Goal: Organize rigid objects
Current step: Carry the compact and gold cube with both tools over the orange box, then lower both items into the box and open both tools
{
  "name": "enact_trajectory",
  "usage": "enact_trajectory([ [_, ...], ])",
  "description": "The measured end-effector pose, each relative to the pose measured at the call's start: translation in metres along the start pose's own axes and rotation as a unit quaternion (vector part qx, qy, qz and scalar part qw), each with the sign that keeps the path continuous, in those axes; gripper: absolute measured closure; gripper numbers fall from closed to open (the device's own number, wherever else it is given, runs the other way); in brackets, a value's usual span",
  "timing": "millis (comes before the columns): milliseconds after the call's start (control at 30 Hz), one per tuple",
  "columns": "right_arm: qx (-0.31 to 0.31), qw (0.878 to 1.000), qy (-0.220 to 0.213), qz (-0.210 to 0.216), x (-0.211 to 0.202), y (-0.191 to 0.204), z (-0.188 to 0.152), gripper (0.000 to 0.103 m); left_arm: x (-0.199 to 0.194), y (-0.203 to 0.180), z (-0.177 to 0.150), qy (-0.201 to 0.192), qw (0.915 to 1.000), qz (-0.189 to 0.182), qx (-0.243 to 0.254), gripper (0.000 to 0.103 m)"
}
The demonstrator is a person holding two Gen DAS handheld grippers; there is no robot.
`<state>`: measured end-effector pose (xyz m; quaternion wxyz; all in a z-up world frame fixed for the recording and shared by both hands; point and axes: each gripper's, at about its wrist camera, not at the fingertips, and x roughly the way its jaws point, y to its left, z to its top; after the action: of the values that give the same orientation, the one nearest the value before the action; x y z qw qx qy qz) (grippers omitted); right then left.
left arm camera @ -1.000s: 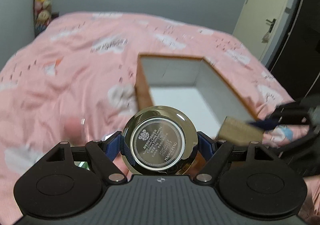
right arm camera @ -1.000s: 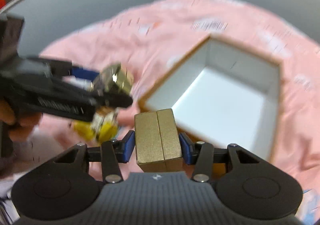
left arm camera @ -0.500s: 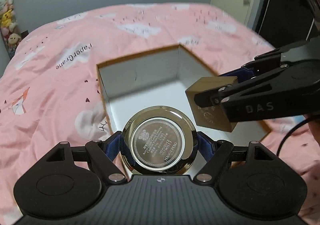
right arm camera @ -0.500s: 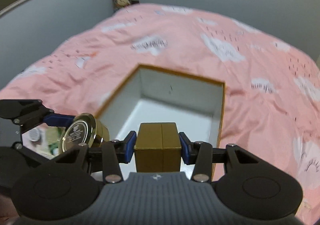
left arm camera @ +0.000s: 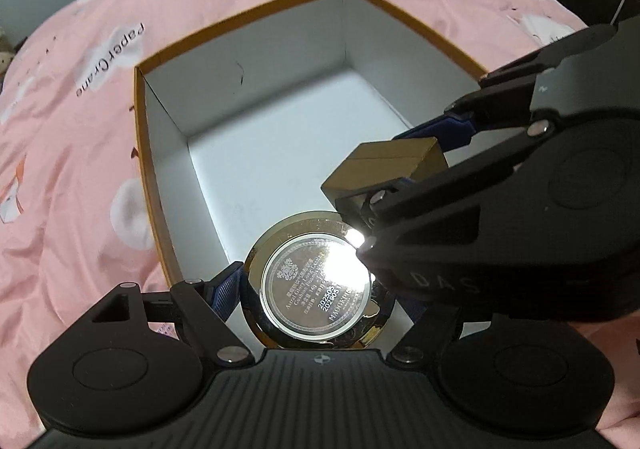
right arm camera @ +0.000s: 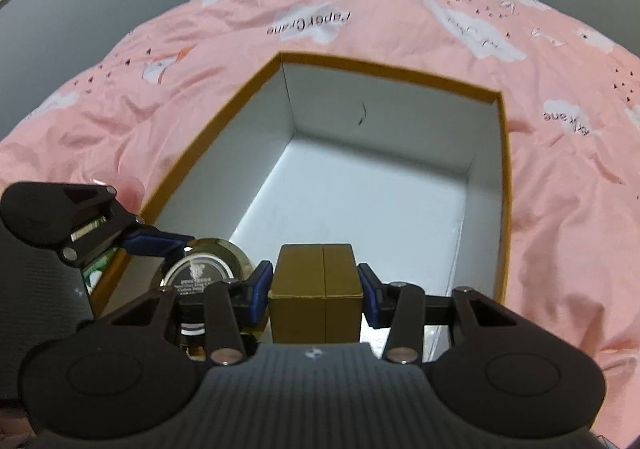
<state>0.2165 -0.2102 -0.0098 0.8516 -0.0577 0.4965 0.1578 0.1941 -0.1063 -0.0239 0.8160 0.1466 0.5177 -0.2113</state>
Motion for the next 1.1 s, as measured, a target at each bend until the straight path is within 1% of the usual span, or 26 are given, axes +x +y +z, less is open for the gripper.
enact_trajectory([
  [100, 0.011, 1.0, 0.013, 0.011, 0.008, -0.004, -0.001, 0.058, 0.003, 0.0, -0.001, 0.01, 0.9999, 0.005, -0.001, 0.012],
  [300, 0.017, 0.999, 0.03, 0.017, 0.014, -0.006, -0.005, 0.058, 0.006, -0.001, -0.003, 0.008, 0.9999, 0.014, 0.0, 0.011],
  [333, 0.018, 0.999, 0.031, 0.018, 0.014, -0.006, -0.006, 0.058, 0.005, -0.001, -0.003, 0.004, 0.9998, 0.017, 0.0, 0.01],
  [500, 0.023, 0.999, 0.034, 0.017, 0.016, -0.007, -0.007, 0.058, 0.001, 0.004, -0.005, -0.016, 0.9998, 0.001, -0.012, 0.009],
  [600, 0.027, 0.999, 0.034, 0.015, 0.016, -0.008, -0.007, 0.058, -0.008, 0.01, -0.01, -0.041, 0.9988, 0.001, -0.028, 0.014],
  [667, 0.034, 0.999, 0.032, 0.017, 0.016, -0.009, -0.006, 0.058, -0.018, 0.016, -0.016, -0.06, 0.9972, -0.007, -0.043, 0.015],
  [700, 0.039, 0.999, 0.031, 0.02, 0.016, -0.01, -0.005, 0.058, -0.024, 0.019, -0.019, -0.071, 0.996, -0.012, -0.052, 0.015],
  [767, 0.045, 0.998, 0.028, 0.019, 0.015, -0.011, -0.003, 0.058, -0.036, 0.027, -0.026, -0.094, 0.9934, -0.011, -0.065, 0.018],
  [833, 0.047, 0.998, 0.027, 0.015, 0.015, -0.01, -0.001, 0.058, -0.048, 0.036, -0.032, -0.124, 0.9893, -0.018, -0.075, 0.02],
  [867, 0.045, 0.998, 0.028, 0.014, 0.016, -0.008, 0.0, 0.058, -0.054, 0.041, -0.035, -0.132, 0.9873, -0.019, -0.086, 0.02],
  [1000, 0.042, 0.999, 0.035, 0.007, 0.022, 0.0, 0.001, 0.058, -0.072, 0.069, -0.045, -0.156, 0.9769, -0.006, -0.145, 0.02],
  [1067, 0.038, 0.999, 0.036, 0.001, 0.025, 0.005, 0.0, 0.058, -0.073, 0.086, -0.05, -0.157, 0.9701, -0.012, -0.184, 0.023],
  [1100, 0.035, 0.999, 0.037, -0.002, 0.027, 0.006, 0.0, 0.058, -0.073, 0.093, -0.054, -0.155, 0.9674, -0.021, -0.199, 0.027],
])
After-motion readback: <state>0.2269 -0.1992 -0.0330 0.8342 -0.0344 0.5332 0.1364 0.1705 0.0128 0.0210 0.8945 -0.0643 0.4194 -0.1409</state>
